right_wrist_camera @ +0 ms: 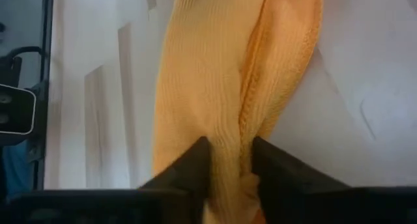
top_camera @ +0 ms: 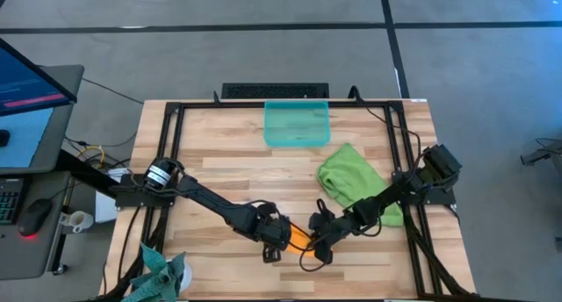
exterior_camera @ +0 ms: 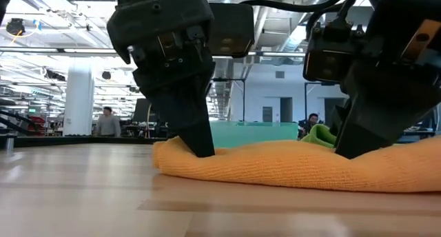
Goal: Roll microfiber towels into tight, uniform cylinder then place into a basket
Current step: Put the rolled orange microfiber towel into the blue bin
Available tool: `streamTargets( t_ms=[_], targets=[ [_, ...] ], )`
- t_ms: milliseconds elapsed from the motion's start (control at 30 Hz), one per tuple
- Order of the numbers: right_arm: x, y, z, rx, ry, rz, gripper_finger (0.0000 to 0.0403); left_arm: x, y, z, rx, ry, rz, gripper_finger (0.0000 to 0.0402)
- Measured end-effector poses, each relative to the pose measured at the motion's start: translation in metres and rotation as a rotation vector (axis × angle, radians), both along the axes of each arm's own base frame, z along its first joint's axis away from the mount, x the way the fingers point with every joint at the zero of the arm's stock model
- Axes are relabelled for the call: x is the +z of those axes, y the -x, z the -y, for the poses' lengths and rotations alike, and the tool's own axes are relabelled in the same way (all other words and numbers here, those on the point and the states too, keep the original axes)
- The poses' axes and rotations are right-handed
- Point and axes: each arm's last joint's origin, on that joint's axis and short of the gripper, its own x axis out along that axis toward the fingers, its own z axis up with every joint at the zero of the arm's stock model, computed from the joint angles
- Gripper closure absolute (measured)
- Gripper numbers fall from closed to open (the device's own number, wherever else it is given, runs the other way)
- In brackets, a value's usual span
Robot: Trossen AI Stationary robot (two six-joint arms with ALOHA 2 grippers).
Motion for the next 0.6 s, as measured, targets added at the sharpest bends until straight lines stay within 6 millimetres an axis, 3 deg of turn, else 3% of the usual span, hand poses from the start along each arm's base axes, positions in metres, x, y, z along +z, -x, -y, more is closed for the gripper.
streamTargets(
  t_ms=[167, 367, 600],
  targets=[
    [0.000, 0.000, 0.000, 0.007, -0.014, -0.010, 0.0382, 0.000, 0.000, -0.001, -0.009, -0.005, 0.000, 0.0326],
    [0.000, 0.001, -0.001, 0.010, -0.015, -0.010, 0.0369, 0.014, 0.006, -0.003, -0.045, -0.012, -0.011, 0.0326],
    [0.000, 0.001, -0.001, 0.016, -0.011, -0.009, 0.0383, 0.061, 0.027, -0.014, -0.068, -0.095, -0.002, 0.0326]
  ],
)
